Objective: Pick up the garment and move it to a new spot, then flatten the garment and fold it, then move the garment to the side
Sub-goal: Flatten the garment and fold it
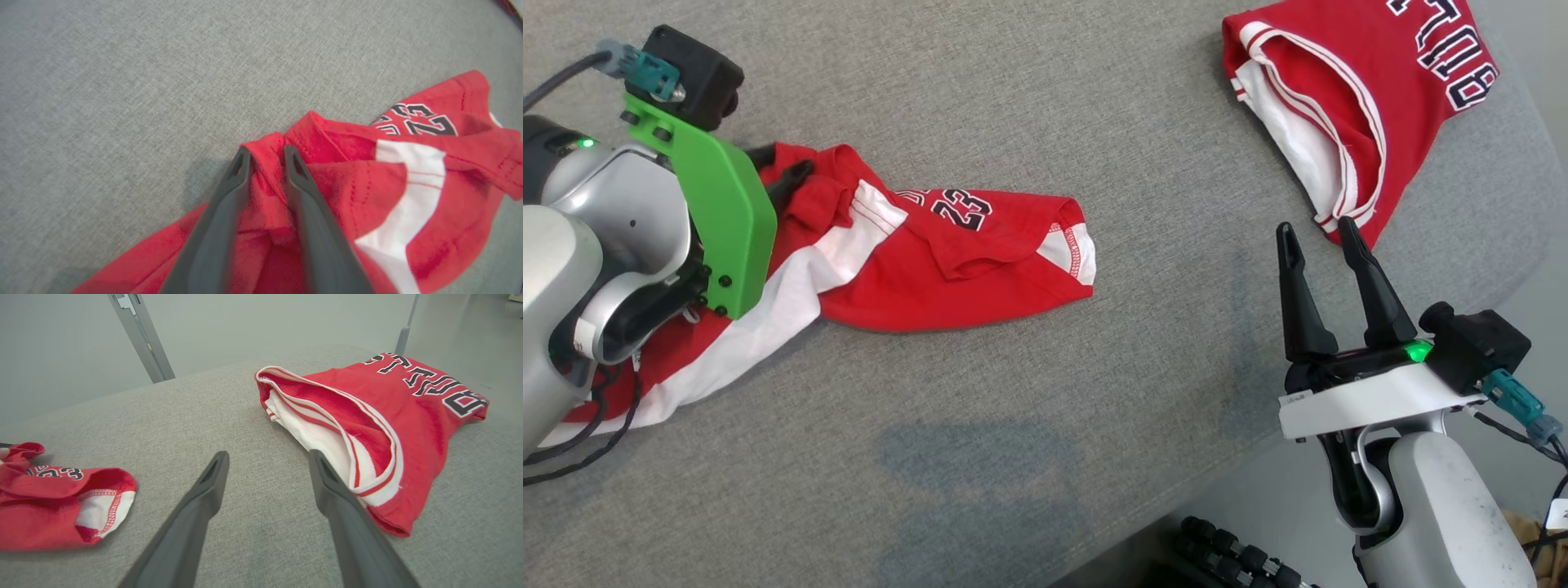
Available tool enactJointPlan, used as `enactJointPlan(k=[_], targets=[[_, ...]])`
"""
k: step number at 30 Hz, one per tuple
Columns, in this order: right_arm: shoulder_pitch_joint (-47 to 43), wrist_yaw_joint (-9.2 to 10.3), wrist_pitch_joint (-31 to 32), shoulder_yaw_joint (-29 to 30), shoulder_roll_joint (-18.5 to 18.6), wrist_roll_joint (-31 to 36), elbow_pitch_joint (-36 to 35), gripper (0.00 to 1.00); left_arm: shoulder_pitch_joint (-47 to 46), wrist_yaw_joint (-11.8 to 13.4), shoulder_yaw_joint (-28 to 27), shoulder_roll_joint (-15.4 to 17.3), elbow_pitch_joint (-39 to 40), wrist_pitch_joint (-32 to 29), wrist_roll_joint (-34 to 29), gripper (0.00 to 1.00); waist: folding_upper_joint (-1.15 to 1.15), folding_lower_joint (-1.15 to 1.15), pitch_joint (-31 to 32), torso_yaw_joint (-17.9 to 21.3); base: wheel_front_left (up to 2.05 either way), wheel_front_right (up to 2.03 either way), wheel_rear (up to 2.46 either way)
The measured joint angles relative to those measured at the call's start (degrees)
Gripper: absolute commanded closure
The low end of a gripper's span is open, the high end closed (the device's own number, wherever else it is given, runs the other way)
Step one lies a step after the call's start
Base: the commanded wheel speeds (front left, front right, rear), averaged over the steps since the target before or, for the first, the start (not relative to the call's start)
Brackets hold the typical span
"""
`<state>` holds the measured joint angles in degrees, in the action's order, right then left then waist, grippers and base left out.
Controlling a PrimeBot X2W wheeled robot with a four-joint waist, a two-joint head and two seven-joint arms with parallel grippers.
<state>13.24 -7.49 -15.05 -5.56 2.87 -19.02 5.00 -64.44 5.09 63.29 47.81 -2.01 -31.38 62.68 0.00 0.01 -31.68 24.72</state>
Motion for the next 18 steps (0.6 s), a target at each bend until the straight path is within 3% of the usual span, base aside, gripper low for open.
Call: enactJointPlan(k=[8,13,18], targets=[[0.2,0.0,0.0,2.8,-0.1,4.0,0.0,0.0,2.4,-0.7,-4.8,-0.9,-0.3,7.6,5.2,0.0,0.0,0.0,0.1,-2.7,0.0,0.0,0.0],[0.1,0.0,0.0,5.0,-0.1,7.3,-0.1,0.0,5.8,-0.2,-9.6,3.2,4.5,13.5,9.0,0.0,0.0,0.0,1.7,-6.1,0.0,0.0,0.0],[-1.0,0.0,0.0,7.4,-0.1,10.6,-0.7,0.0,14.8,2.2,-13.9,8.0,9.1,23.7,13.2,0.0,0.0,0.0,4.5,-10.5,0.0,0.0,0.0]])
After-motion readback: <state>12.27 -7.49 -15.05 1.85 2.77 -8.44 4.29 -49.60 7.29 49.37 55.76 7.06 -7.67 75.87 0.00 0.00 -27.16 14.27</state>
